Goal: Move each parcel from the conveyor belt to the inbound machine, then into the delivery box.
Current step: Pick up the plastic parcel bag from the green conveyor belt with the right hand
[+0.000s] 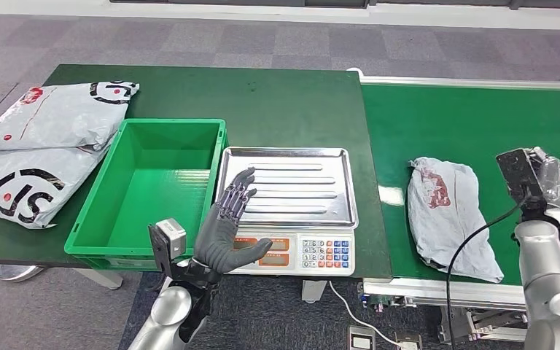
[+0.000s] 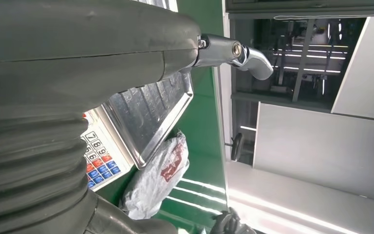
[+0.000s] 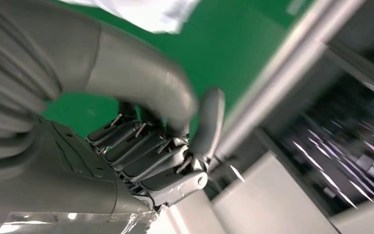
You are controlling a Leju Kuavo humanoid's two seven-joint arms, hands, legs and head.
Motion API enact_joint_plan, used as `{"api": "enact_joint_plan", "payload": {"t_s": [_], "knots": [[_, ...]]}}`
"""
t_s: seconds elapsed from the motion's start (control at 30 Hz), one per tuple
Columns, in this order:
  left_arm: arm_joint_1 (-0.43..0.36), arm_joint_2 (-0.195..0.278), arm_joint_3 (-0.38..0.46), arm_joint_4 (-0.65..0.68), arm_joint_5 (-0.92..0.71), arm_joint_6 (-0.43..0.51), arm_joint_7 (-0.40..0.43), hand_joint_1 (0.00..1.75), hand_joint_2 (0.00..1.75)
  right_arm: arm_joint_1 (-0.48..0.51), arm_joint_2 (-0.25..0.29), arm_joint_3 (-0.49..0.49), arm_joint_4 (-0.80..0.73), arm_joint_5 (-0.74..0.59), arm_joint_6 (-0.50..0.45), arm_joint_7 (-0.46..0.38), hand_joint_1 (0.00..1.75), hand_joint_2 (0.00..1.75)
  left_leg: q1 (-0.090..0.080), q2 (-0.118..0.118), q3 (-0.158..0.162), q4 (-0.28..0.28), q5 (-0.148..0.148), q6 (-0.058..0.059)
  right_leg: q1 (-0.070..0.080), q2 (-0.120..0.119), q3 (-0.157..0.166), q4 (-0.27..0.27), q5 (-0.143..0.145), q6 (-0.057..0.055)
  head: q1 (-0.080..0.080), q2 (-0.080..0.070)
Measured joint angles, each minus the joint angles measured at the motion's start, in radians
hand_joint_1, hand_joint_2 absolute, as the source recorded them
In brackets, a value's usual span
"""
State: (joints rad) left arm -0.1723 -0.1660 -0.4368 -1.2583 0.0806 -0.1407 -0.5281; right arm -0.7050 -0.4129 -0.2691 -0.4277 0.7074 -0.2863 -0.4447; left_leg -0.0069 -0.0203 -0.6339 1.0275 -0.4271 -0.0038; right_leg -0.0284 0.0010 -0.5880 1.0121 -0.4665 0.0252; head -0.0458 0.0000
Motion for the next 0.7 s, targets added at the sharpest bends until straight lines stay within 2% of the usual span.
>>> {"api": "enact_joint_plan", "payload": {"t_s": [0.1, 0.2, 0.3, 0.47, 0.6, 0.7], "knots": [[-0.002, 0.000, 0.000, -0.001, -0.004, -0.007, 0.000, 0.00, 1.75, 0.017, 0.016, 0.002, -0.040, 0.044, -0.092, -0.031, 0.00, 1.75, 0.000, 0.000, 0.000, 0.000, 0.000, 0.000, 0.000, 0.000, 0.000, 0.000, 0.000, 0.000, 0.000, 0.000], [-0.011, 0.000, 0.000, 0.003, -0.007, -0.021, -0.001, 0.00, 1.75, 0.036, 0.038, 0.040, -0.056, 0.186, -0.154, 0.074, 0.00, 1.75, 0.000, 0.001, 0.000, 0.000, 0.000, 0.000, 0.000, 0.001, 0.000, 0.000, 0.000, 0.000, 0.000, 0.000], [-0.023, 0.000, 0.000, 0.011, -0.008, -0.034, -0.004, 0.00, 1.75, 0.052, 0.062, 0.112, -0.050, 0.295, -0.088, 0.217, 0.00, 1.75, 0.000, 0.002, 0.001, 0.000, 0.000, 0.000, 0.000, 0.002, -0.001, 0.000, 0.000, 0.000, 0.000, 0.000], [-0.029, 0.000, 0.000, 0.019, -0.009, -0.039, -0.005, 0.00, 1.75, 0.066, 0.087, 0.196, -0.033, 0.332, -0.012, 0.303, 0.00, 1.75, 0.000, 0.001, 0.000, 0.000, 0.001, 0.000, 0.000, 0.001, 0.000, 0.000, 0.000, 0.000, 0.000, 0.000], [-0.030, -0.001, 0.000, 0.025, -0.015, -0.046, 0.002, 0.00, 1.75, 0.070, 0.097, 0.250, -0.010, 0.387, 0.151, 0.461, 0.00, 1.75, 0.000, 0.001, 0.000, 0.000, 0.000, 0.000, 0.000, 0.001, 0.000, 0.000, 0.000, 0.000, 0.000, 0.000], [-0.030, -0.003, 0.000, 0.033, -0.021, -0.047, 0.004, 0.00, 1.75, 0.083, 0.110, 0.290, 0.010, 0.410, 0.206, 0.534, 0.00, 1.75, 0.000, 0.001, 0.000, 0.000, 0.000, 0.000, 0.000, 0.001, -0.001, 0.000, 0.000, 0.000, 0.000, 0.000]]}}
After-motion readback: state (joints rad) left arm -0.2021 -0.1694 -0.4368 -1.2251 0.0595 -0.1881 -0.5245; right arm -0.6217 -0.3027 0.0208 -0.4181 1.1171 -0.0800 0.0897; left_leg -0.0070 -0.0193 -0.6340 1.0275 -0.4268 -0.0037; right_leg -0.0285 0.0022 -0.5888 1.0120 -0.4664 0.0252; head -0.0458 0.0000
